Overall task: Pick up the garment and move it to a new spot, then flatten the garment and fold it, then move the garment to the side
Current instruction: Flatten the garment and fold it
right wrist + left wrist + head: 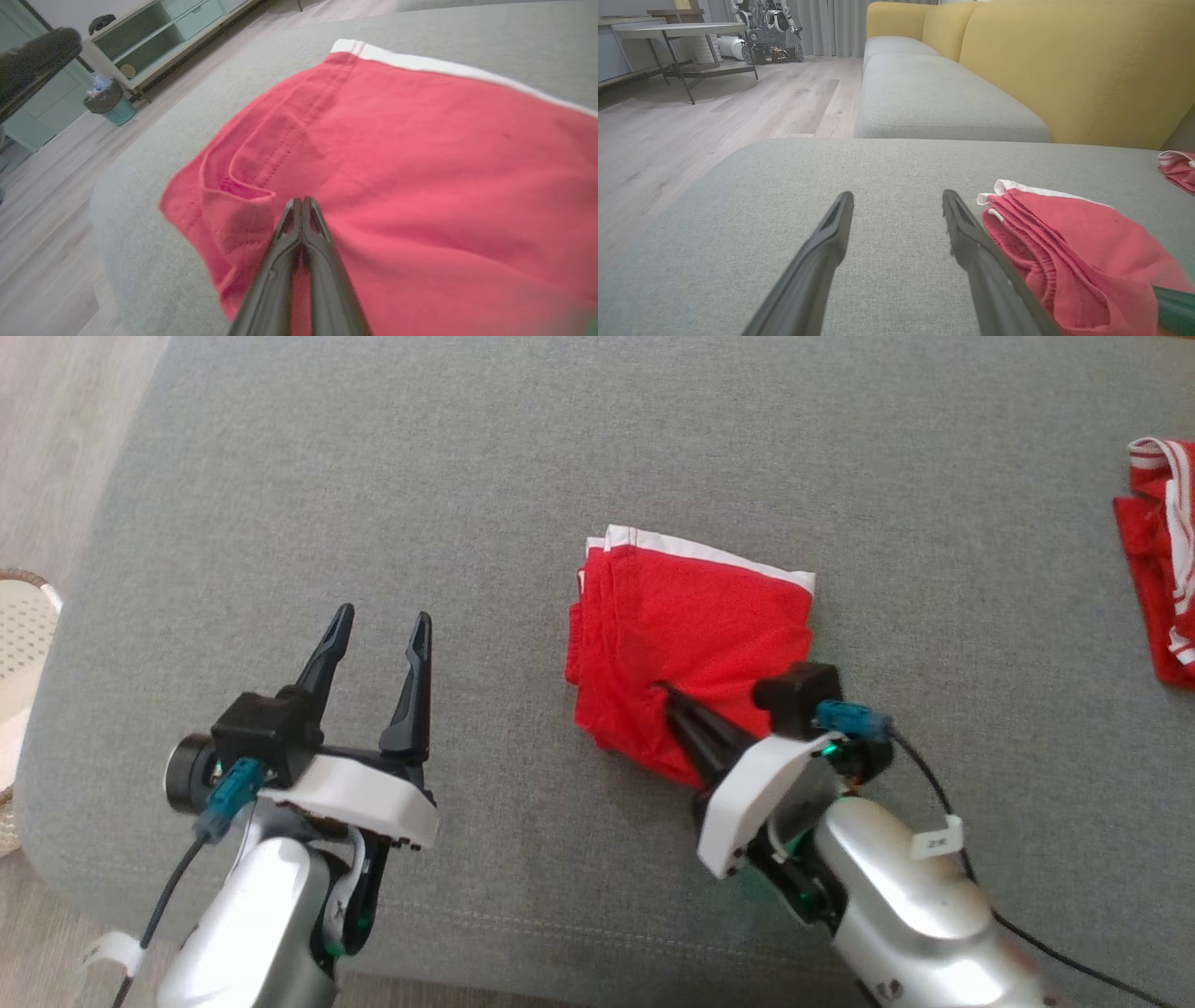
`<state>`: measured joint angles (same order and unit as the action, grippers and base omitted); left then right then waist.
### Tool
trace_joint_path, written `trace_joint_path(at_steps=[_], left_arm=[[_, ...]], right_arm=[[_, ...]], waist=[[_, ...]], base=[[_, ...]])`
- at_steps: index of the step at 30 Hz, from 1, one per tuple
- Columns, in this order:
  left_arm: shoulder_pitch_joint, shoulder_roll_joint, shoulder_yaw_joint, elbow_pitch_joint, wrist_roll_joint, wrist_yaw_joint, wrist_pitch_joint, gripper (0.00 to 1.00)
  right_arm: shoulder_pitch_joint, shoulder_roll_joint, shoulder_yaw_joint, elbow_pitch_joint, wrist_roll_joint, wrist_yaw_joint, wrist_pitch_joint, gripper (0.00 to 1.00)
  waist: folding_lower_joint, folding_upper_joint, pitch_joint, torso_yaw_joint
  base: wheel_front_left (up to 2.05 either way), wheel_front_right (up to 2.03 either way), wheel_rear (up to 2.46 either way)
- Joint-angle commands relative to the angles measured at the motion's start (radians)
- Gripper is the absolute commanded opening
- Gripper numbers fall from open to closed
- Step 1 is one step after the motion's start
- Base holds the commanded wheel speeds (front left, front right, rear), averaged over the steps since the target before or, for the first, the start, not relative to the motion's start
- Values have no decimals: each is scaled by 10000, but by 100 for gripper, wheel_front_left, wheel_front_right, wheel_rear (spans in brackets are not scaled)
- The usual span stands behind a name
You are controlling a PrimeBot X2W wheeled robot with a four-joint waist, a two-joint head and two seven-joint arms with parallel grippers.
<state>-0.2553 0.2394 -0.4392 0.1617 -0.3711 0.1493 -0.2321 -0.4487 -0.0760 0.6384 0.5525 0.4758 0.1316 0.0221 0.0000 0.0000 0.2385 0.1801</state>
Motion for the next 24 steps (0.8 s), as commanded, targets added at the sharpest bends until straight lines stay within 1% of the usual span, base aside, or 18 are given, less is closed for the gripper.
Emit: trace_joint_path(at_steps=[1, 7, 9, 11, 14, 19, 20, 21, 22, 24], left_arm=[[-454, 137, 371, -271, 22, -25, -116, 100], [-391, 140, 400, -167, 7, -8, -175, 100], [-341, 163, 428, -147, -8, 9, -188, 100], [-281, 196, 466, -137, -25, 35, -198, 100], [-179, 277, 557, -165, -63, 93, -208, 100], [-106, 404, 623, -244, -94, 148, -191, 100], [-89, 433, 629, -273, -92, 163, -177, 100], [-79, 461, 627, -301, -88, 171, -158, 100], [-62, 496, 637, -328, -88, 185, -143, 100], [-25, 564, 654, -382, -82, 217, -113, 100]], right_arm=[[-247, 243, 288, -252, 135, -9, -168, 0], [-403, 253, 1590, -431, 700, -9, -488, 0], [-400, 254, 1828, -571, 806, -9, -569, 0], [-425, 231, 1816, -746, 883, -9, -750, 0], [-538, -28, 1266, -1176, 752, -9, -1099, 0], [-166, -758, -729, -2003, 38, -9, -1292, 0], [-26, -888, -1220, -2204, -186, -9, -1299, 29], [153, -995, -1704, -2399, -411, -9, -1249, 89], [338, -1078, -2149, -2608, -666, -9, -1178, 100], [744, -1163, -2961, -3088, -1167, -9, -1065, 100]], waist=[[0, 0, -6, 10], [0, 0, -120, -61], [0, 0, -176, -147], [0, 0, -240, -262], [0, 0, -332, -488], [0, 0, -492, -801], [0, 0, -509, -869], [0, 0, -525, -925], [0, 0, -543, -998], [0, 0, -583, -1123]], base=[[0, 0, 0], [0, 0, 0], [0, 0, 0], [0, 0, 0], [0, 0, 0], [0, 0, 0], [0, 0, 0], [0, 0, 0], [0, 0, 0], [0, 0, 0]])
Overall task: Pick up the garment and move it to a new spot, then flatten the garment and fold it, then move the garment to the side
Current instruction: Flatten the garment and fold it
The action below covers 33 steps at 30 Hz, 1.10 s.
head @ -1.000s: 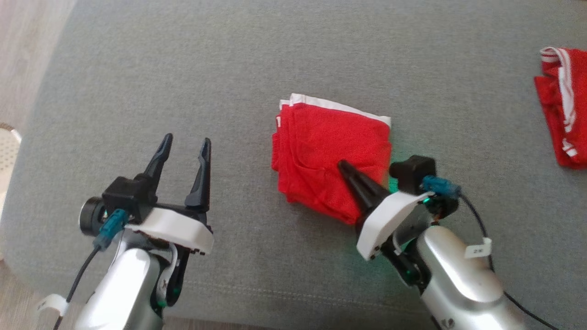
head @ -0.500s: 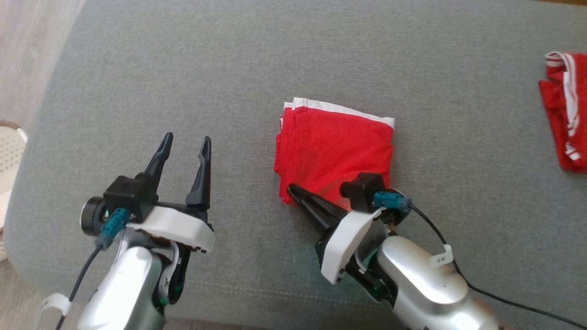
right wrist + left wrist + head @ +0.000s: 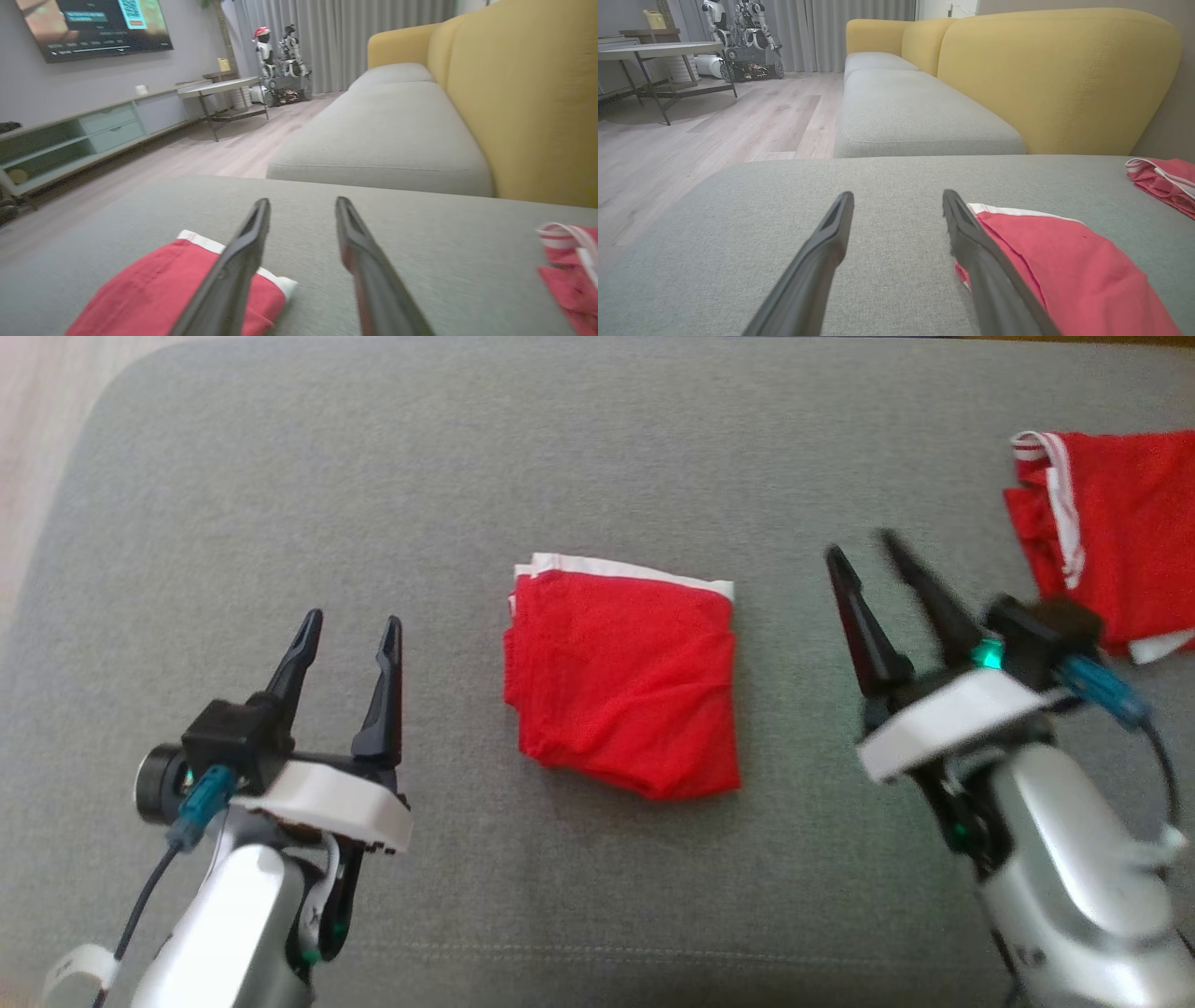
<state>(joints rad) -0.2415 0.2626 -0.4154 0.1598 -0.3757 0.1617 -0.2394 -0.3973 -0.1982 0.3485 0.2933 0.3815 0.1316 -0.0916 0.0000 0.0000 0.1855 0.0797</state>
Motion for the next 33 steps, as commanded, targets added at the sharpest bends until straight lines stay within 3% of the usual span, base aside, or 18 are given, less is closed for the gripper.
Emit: trace_joint_path(at_steps=[1, 16, 33], left_arm=[[-140, 364, 422, -393, -34, 110, -23, 100], [775, 923, 397, -1145, -111, 249, 328, 100], [2329, 1329, 609, -2201, -516, 752, 814, 100]], right_arm=[[446, 50, -372, -738, -436, -9, 167, 100], [3188, 479, -2877, -3671, -1640, -9, 1420, 100], [4580, 795, -3268, -4530, -1667, -9, 2141, 100]], waist=[[0, 0, -77, -186], [0, 0, -960, -793], [0, 0, -2033, -796]], base=[[0, 0, 0], [0, 0, 0], [0, 0, 0]])
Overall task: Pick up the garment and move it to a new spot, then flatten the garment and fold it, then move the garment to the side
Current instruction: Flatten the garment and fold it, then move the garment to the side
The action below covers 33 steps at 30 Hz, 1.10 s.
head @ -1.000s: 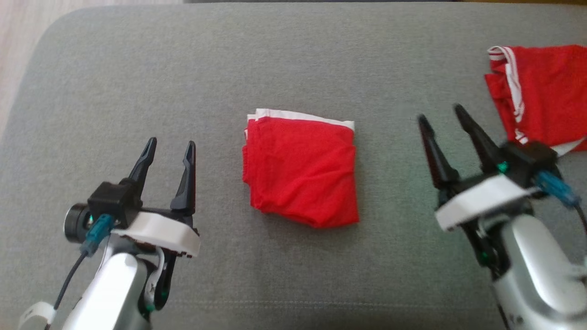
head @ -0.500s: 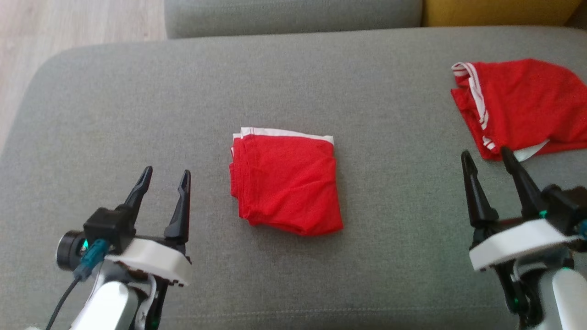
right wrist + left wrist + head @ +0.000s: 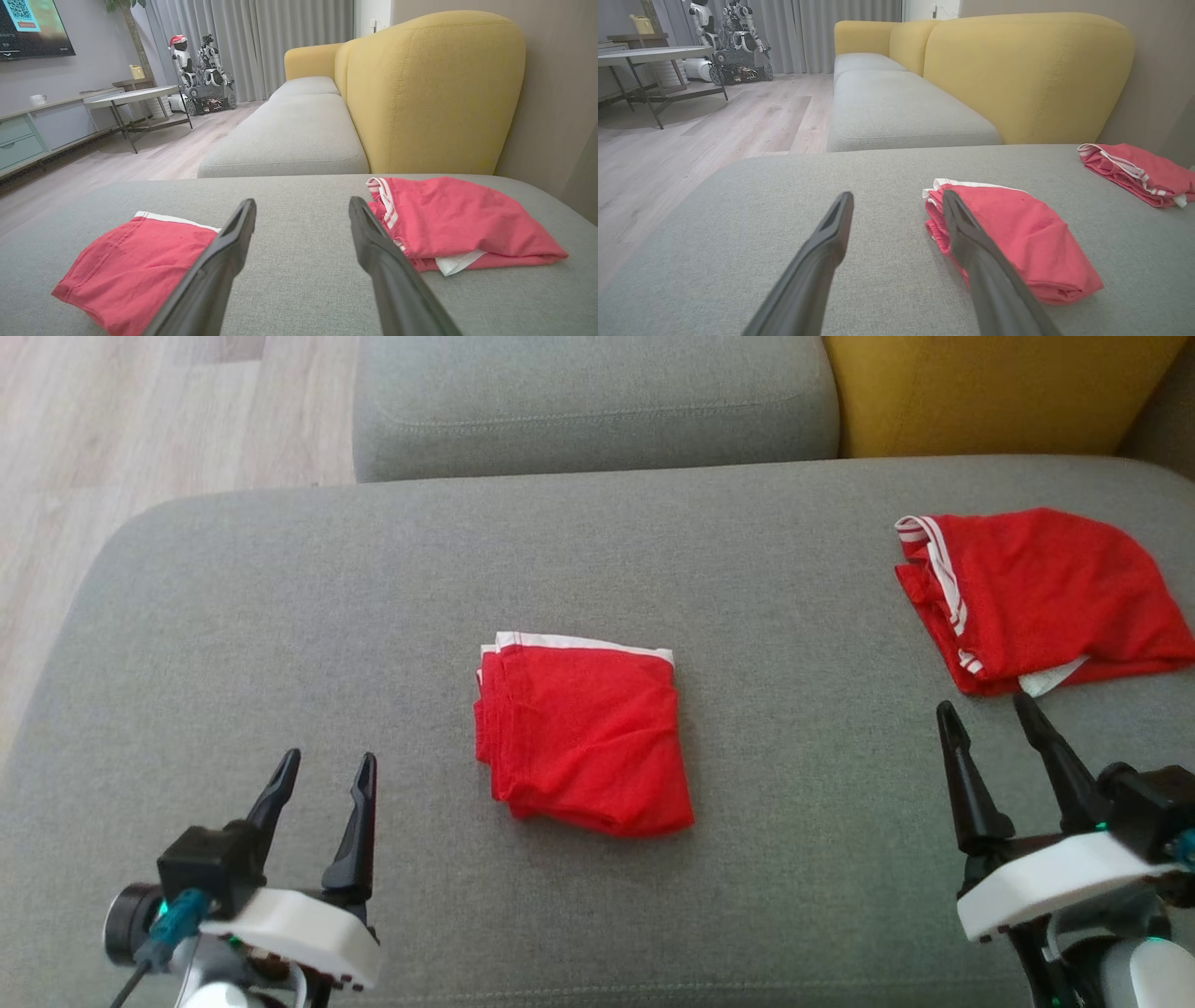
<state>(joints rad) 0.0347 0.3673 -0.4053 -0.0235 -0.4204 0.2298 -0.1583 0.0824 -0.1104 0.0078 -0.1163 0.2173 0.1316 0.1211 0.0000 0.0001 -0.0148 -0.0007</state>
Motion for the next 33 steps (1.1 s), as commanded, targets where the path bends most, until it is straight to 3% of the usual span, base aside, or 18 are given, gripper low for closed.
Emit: trace_joint_path(at_steps=[1, 27, 33], left_arm=[[-396, 297, 513, -397, -77, 90, 14, 100], [-442, 380, 500, -549, -73, 353, 15, 100], [-855, 353, 387, -670, 58, 335, 45, 100]], right_arm=[[-192, -72, 124, -451, -24, -9, 29, 100], [-157, 41, 13, -414, -134, -9, 124, 100], [-587, 79, 88, 58, -121, -9, 55, 100]], waist=[[0, -1, -49, 10], [0, -1, 24, 207], [0, -1, 402, 546]], base=[[0, 0, 0], [0, 0, 0], [0, 0, 0]])
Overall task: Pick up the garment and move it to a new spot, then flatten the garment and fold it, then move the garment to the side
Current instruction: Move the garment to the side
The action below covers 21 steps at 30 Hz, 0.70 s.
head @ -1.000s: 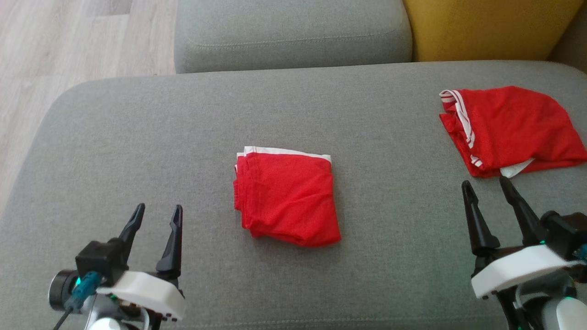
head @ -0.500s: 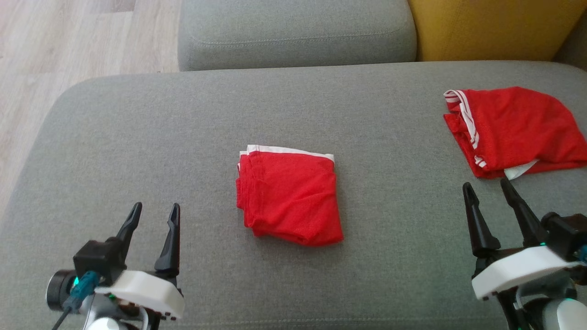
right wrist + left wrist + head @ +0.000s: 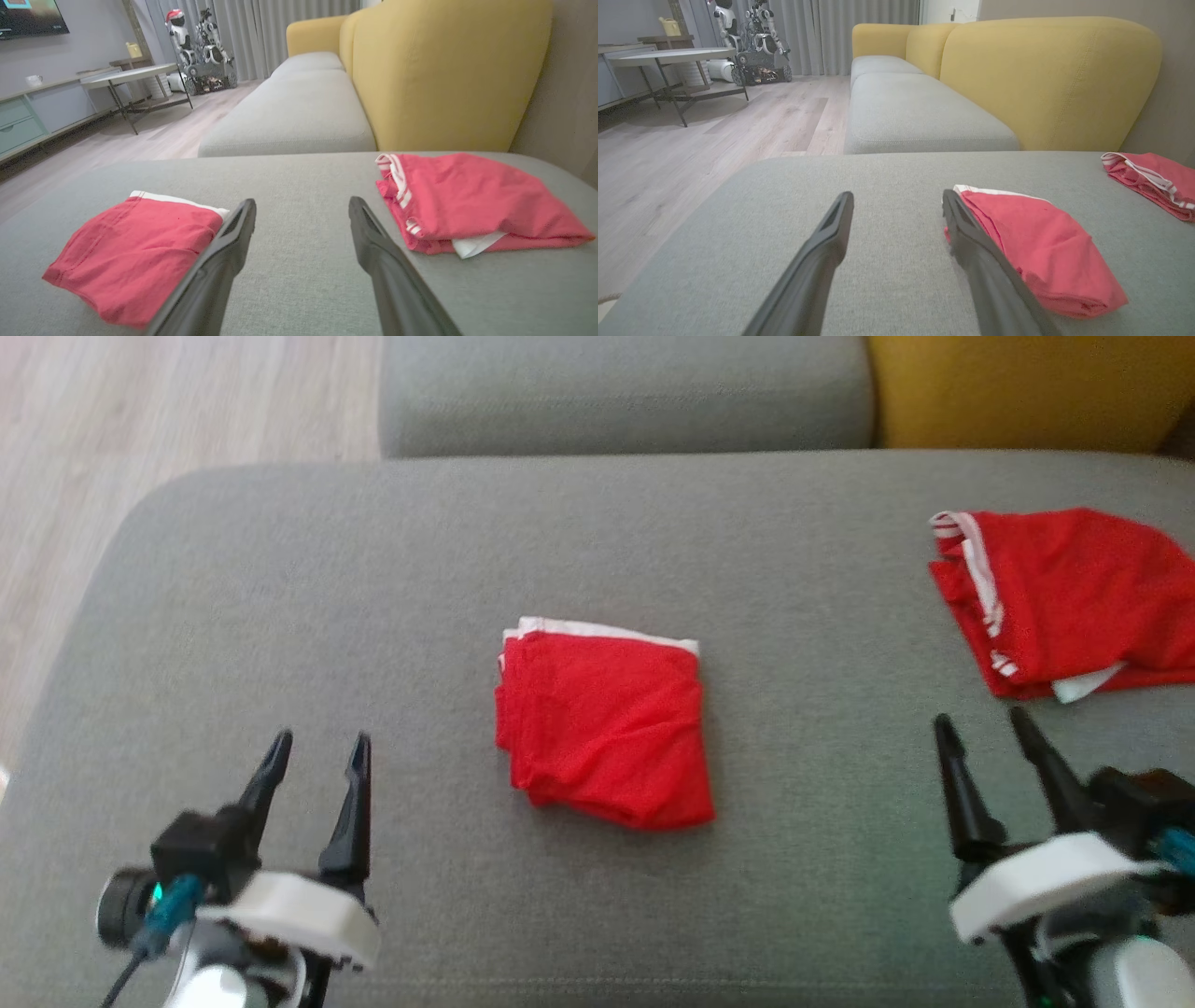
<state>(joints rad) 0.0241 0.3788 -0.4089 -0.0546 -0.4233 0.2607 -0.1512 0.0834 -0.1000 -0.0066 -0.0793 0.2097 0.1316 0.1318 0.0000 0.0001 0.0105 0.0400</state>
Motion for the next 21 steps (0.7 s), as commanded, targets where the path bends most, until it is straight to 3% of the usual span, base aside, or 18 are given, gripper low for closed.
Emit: trace_joint_path(at_steps=[1, 6, 14, 21], left_arm=[[-872, 212, 381, -349, 109, -14, -42, 100], [-1491, 8, 180, -79, 163, -259, -252, 100], [-2161, -432, -64, 488, 164, -514, -611, 100], [-2397, -577, -59, 826, 145, -606, -816, 100]], right_arm=[[-756, -1, 344, -94, -22, -9, -83, 100], [-1841, 152, 1247, 1428, 206, -9, -361, 100], [-3537, 439, 2576, 4997, 557, -9, -634, 100], [-4360, 493, 3557, 7182, 1591, -9, -839, 100]], waist=[[0, -1, 247, 247], [0, -1, 761, 824], [0, -1, 1366, 1619], [0, -1, 1640, 1784]], base=[[0, 0, 0], [0, 0, 0], [0, 0, 0], [0, 0, 0]])
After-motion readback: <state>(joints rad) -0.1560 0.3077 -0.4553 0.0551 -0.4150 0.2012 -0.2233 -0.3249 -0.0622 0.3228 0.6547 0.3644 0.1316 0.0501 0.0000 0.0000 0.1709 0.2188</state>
